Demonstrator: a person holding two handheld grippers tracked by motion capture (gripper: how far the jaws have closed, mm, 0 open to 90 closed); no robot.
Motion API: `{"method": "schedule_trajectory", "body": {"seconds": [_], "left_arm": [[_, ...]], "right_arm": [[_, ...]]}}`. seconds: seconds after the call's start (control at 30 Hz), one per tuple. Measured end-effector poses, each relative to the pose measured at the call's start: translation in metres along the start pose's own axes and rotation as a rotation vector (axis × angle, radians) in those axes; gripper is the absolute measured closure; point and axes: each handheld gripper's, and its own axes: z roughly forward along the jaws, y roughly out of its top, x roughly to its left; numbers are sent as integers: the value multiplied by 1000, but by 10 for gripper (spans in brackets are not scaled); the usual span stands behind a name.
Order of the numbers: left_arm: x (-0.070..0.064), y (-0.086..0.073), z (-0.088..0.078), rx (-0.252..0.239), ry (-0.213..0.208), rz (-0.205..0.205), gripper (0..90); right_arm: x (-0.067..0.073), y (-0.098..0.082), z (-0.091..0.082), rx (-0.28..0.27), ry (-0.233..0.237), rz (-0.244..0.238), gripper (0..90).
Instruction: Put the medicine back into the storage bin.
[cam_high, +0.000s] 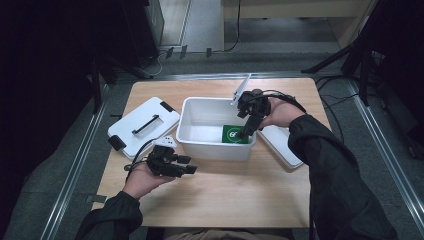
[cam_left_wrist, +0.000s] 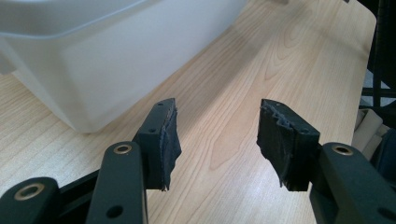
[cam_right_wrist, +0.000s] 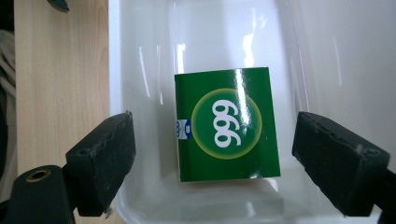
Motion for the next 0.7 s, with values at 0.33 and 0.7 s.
{"method": "schedule_trajectory", "body": {"seconds": [0.33, 0.7], "left_arm": [[2, -1, -3, -1, 13, 1, 472], [3, -1, -2, 4, 19, 6, 473]], "right_arm": [[8, -22, -31, -114, -70, 67, 158], [11, -77, -47, -158, -120, 167, 201]]}}
